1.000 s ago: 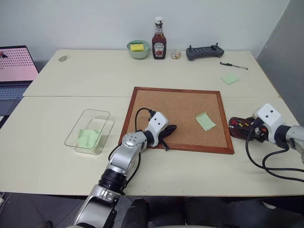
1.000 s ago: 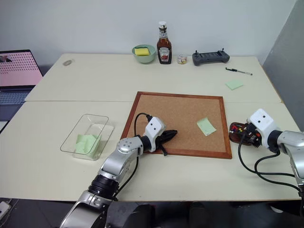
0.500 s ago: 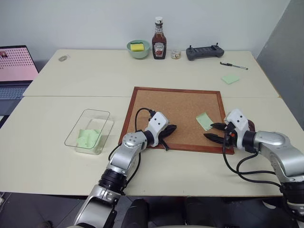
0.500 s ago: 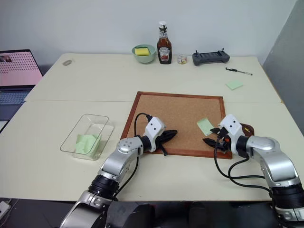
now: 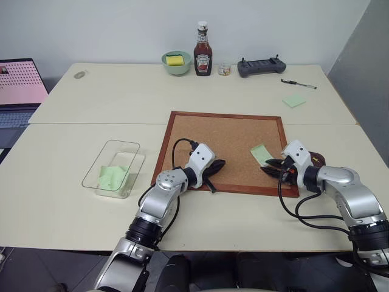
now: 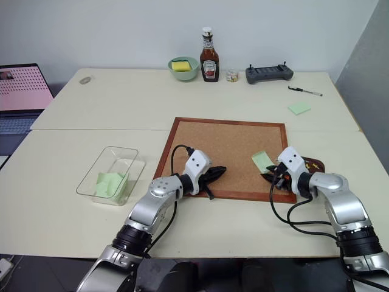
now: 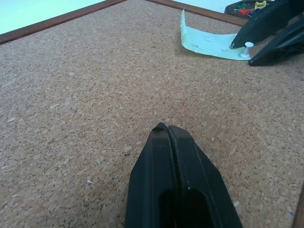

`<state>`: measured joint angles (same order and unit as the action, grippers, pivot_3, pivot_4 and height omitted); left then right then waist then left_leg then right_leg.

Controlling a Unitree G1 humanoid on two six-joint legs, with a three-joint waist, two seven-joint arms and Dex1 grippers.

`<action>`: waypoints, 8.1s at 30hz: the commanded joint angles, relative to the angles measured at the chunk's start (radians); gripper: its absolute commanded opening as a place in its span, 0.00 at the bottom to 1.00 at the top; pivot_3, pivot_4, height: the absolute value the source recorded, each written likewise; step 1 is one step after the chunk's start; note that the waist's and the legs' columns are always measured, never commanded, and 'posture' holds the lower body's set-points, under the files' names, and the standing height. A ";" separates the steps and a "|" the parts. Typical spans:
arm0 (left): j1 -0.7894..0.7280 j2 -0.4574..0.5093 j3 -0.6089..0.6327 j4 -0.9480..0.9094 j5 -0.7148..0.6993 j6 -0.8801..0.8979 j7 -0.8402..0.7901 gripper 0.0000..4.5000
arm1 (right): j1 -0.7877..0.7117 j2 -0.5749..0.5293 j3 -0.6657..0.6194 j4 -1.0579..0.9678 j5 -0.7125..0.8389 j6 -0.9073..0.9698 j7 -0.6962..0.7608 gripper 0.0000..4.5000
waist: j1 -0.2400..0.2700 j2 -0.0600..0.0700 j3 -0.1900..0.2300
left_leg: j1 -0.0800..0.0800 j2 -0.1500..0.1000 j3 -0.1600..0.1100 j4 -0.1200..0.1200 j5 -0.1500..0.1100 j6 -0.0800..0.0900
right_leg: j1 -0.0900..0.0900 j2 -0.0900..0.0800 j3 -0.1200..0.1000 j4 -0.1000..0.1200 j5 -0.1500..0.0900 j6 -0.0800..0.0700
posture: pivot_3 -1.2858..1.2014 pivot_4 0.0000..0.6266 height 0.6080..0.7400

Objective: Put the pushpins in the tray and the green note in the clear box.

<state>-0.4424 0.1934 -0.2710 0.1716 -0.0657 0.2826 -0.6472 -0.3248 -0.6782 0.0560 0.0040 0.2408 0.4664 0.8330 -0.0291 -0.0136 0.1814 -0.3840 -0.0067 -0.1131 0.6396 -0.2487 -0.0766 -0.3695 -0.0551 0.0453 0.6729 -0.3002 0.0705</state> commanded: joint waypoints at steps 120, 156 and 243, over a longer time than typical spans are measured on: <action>-0.244 -0.368 0.464 0.070 -0.801 0.542 0.409 0.01 | -0.124 0.207 -0.082 -0.236 0.106 0.029 -0.178 0.00 | -0.002 -0.005 0.003 | -0.008 0.000 -0.001 0.001 0.002 -0.003 | -0.007 0.000 -0.001 0.000 0.000 0.000 | 0.52 0.24 1.00; -0.204 -0.304 0.397 0.012 -0.725 0.505 0.389 0.01 | 0.031 0.038 -0.277 -0.256 0.138 0.062 -0.268 0.00 | 0.000 -0.005 0.003 | -0.012 -0.001 -0.001 0.001 0.000 -0.001 | -0.010 0.000 -0.001 0.000 0.000 0.000 | 0.52 0.24 1.00; 0.292 0.396 0.609 -0.982 -0.441 0.618 0.525 0.73 | -0.262 0.290 0.043 -0.011 0.076 -0.214 0.079 0.85 | 0.002 -0.008 0.005 | -0.014 0.000 -0.002 0.003 0.000 -0.001 | -0.014 0.000 -0.001 0.005 0.001 -0.001 | 0.52 0.24 1.00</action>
<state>-0.1586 0.6098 0.3988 -0.7844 -0.5321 0.9435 -0.1208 -0.6252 -0.3747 0.1759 0.0204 0.3128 0.2620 0.9776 -0.0269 -0.0217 0.1862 -0.3980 -0.0066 -0.1141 0.6423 -0.2485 -0.0780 -0.3843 -0.0555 0.0453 0.6778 -0.2992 0.0695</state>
